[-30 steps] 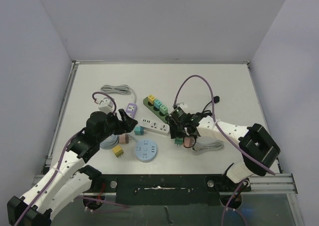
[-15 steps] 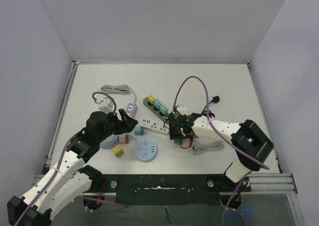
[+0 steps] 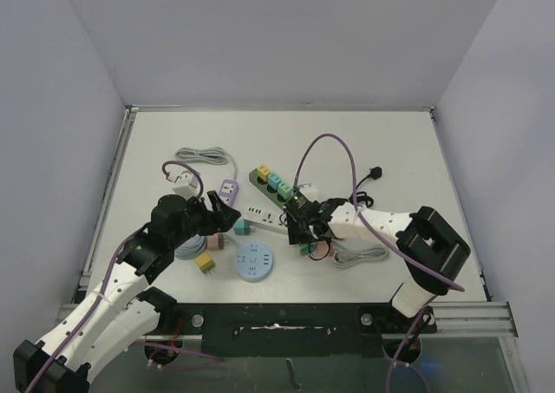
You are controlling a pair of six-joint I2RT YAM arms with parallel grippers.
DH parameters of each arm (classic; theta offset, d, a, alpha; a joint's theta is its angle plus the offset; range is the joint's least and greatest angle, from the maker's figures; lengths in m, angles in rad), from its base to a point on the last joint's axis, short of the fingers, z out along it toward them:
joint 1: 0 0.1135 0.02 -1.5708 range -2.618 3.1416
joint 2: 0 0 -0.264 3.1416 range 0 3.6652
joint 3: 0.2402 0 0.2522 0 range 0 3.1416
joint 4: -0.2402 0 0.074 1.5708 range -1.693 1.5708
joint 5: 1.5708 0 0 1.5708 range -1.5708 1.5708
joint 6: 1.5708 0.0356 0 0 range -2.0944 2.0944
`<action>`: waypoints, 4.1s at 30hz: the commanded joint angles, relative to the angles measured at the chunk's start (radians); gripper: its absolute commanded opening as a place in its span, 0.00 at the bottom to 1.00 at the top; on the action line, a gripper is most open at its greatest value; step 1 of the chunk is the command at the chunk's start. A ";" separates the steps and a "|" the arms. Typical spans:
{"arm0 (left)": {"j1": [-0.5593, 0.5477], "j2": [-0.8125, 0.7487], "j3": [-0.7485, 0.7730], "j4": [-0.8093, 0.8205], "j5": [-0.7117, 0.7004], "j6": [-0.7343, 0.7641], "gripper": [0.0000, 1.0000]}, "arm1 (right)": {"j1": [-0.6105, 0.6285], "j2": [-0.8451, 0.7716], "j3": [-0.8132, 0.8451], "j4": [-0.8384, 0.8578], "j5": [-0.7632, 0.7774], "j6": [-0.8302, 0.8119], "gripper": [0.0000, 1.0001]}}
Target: Insert the plug
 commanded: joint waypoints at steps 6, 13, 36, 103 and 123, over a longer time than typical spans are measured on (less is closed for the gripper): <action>0.004 -0.002 0.009 0.071 0.030 -0.006 0.70 | 0.026 0.036 0.049 -0.027 0.072 -0.004 0.40; 0.004 0.009 0.006 0.091 0.043 -0.007 0.70 | 0.024 -0.044 0.035 0.060 0.051 -0.003 0.34; -0.264 0.358 -0.157 0.920 -0.017 -0.109 0.70 | -0.099 -0.347 -0.096 0.529 -0.156 0.358 0.39; -0.250 0.351 -0.102 0.995 0.696 0.124 0.26 | -0.255 -0.418 -0.001 0.067 -1.325 -0.976 0.57; -0.251 0.314 -0.109 0.910 0.570 0.156 0.57 | -0.242 -0.327 0.035 0.067 -1.218 -0.986 0.00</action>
